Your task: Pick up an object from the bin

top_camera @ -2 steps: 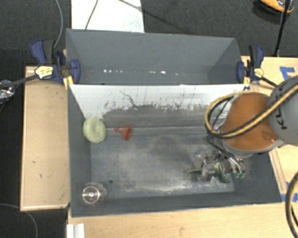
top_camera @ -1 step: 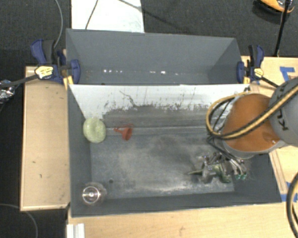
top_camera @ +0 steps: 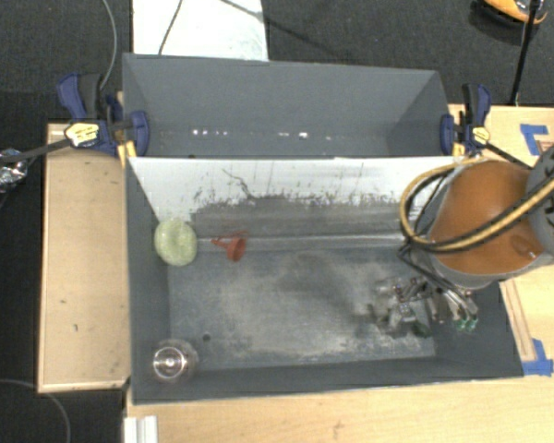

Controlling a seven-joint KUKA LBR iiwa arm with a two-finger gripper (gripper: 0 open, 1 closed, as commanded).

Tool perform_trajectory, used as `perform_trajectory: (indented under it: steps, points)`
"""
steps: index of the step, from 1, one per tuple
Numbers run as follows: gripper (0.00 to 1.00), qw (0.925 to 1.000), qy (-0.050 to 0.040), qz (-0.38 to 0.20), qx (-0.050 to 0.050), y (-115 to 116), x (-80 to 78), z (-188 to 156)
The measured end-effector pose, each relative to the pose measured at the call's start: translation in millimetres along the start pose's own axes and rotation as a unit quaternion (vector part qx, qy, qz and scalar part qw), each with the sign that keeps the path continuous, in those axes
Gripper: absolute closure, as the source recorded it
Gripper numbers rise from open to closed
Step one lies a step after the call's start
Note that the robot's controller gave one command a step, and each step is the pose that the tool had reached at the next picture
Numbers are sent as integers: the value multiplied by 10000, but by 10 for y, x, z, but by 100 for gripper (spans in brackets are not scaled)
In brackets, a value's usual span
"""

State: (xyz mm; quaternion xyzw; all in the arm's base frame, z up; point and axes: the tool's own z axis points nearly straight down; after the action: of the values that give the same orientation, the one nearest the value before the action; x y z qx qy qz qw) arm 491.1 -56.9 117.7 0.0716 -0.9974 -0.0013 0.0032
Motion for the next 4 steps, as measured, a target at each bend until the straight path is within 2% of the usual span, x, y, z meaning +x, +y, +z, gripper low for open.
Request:
perform_trajectory:
  steps: [1,2,3,4]
  points:
    - [100,9999,-17,-159,2,58,-81,-623]
    - [0,9997,-28,-245,5,47,-31,-753]
    - [0,9996,-19,-271,1,41,0,-591]
    - [0,9978,-67,-667,19,-54,-12,-105]
